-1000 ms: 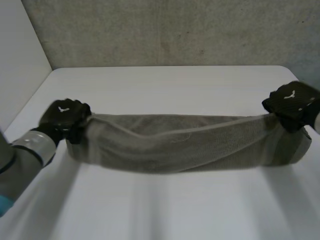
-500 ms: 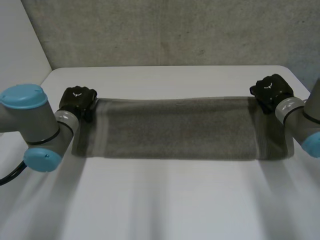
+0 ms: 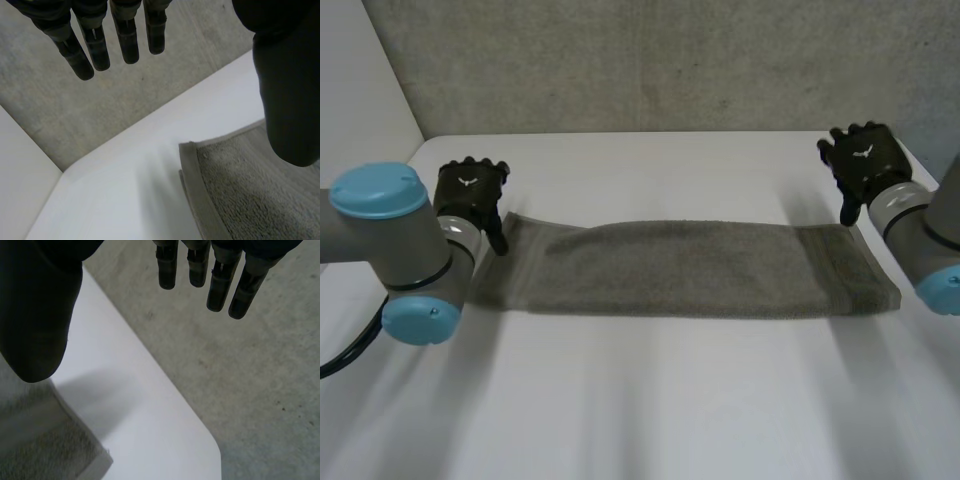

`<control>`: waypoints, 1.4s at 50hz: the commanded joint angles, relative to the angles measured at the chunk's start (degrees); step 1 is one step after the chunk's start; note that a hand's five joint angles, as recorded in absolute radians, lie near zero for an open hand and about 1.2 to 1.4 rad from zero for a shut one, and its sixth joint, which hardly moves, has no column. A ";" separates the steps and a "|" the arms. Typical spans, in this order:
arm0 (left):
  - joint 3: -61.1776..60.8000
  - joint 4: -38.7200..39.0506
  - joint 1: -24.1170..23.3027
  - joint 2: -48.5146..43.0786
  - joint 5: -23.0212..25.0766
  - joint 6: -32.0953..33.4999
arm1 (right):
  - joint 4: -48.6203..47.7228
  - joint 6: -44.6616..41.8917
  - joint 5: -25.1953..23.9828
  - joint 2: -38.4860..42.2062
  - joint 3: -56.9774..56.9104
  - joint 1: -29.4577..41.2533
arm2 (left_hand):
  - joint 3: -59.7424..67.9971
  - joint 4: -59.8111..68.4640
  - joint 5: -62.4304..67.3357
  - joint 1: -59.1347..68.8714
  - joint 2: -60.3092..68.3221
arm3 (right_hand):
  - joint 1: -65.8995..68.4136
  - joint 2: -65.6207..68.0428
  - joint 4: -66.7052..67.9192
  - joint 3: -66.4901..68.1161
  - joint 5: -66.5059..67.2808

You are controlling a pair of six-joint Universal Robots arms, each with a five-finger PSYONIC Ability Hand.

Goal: Fold the towel.

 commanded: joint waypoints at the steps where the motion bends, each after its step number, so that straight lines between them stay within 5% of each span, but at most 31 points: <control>1: -10.46 1.65 -1.17 7.90 6.08 -0.17 | 4.09 5.68 -6.28 -10.67 10.11 -1.52 | -4.00 -5.21 -12.80 -5.49 -4.41 | -3.63 -5.08 -4.70 -4.59 -3.35; 8: -19.70 3.84 -2.49 12.03 13.05 -0.08 | 17.11 5.33 -7.96 -11.30 14.51 -6.44 | -3.66 -4.87 -12.46 -5.15 -4.08 | 4.16 2.71 3.09 3.20 4.44; 26: -21.91 6.66 -2.14 12.65 13.14 -0.44 | 13.34 -1.08 -6.91 -0.06 14.44 -10.58 | -3.49 -4.70 -12.30 -4.98 -3.91 | 14.95 13.50 13.88 13.99 15.24; 30: -21.91 6.66 -2.14 12.65 13.14 -0.44 | 13.17 -1.17 -6.38 1.27 13.56 -10.75 | -3.49 -4.70 -12.30 -4.98 -3.91 | 32.45 31.00 31.38 31.49 32.73; 32: -22.00 6.66 -2.14 12.74 13.14 -0.52 | 12.38 -1.08 -5.33 1.36 12.68 -11.71 | -3.49 -4.70 -12.30 -4.98 -3.91 | 62.75 61.30 61.68 61.79 63.03; 34: -22.00 6.66 -2.14 12.74 13.14 -0.44 | 11.77 -1.08 -4.37 1.27 12.50 -12.24 | -3.49 -4.70 -12.30 -4.98 -3.91 | 66.33 64.89 65.27 65.38 66.62; 38: -22.00 6.66 -2.14 12.83 12.96 -0.52 | 6.95 -1.08 1.51 -0.83 12.77 -13.13 | -3.49 -4.70 -12.30 -4.98 -3.91 | 66.37 64.92 65.30 65.41 66.65; 44: -22.09 6.57 -1.97 13.80 12.79 -0.52 | 5.43 -3.37 3.99 -4.35 12.41 -14.62 | -3.49 -4.70 -12.30 -4.98 -3.91 | 66.37 64.92 65.30 65.41 66.65; 55: -22.09 6.49 -1.53 16.87 12.52 -0.70 | 6.22 -25.69 10.06 -1.45 7.05 -19.54 | -3.66 -4.87 -12.46 -5.15 -4.08 | 66.37 64.92 65.30 65.41 66.65; 60: -21.56 6.57 -1.53 18.10 12.52 -0.70 | 5.70 -20.77 10.32 -3.30 3.45 -12.51 | -3.83 -5.04 -12.63 -5.32 -4.24 | 66.37 64.92 65.30 65.41 66.65; 65: -20.07 6.66 -1.53 18.54 12.26 -0.87 | 2.90 -12.26 9.62 -7.52 1.26 5.37 | -4.00 -5.20 -12.80 -5.49 -4.41 | 66.37 64.92 65.30 65.41 66.65; 68: -19.71 6.66 -1.53 18.72 11.82 -1.49 | 1.21 -11.89 8.65 -7.17 1.25 10.34 | -4.00 -5.20 -12.80 -5.49 -4.41 | 66.37 64.92 65.30 65.41 66.65; 70: -19.45 6.66 -1.61 18.72 10.59 -3.41 | -1.94 -11.72 5.07 -5.16 2.39 18.91 | -4.00 -5.20 -12.80 -5.49 -4.41 | 66.37 64.92 65.30 65.41 66.65</control>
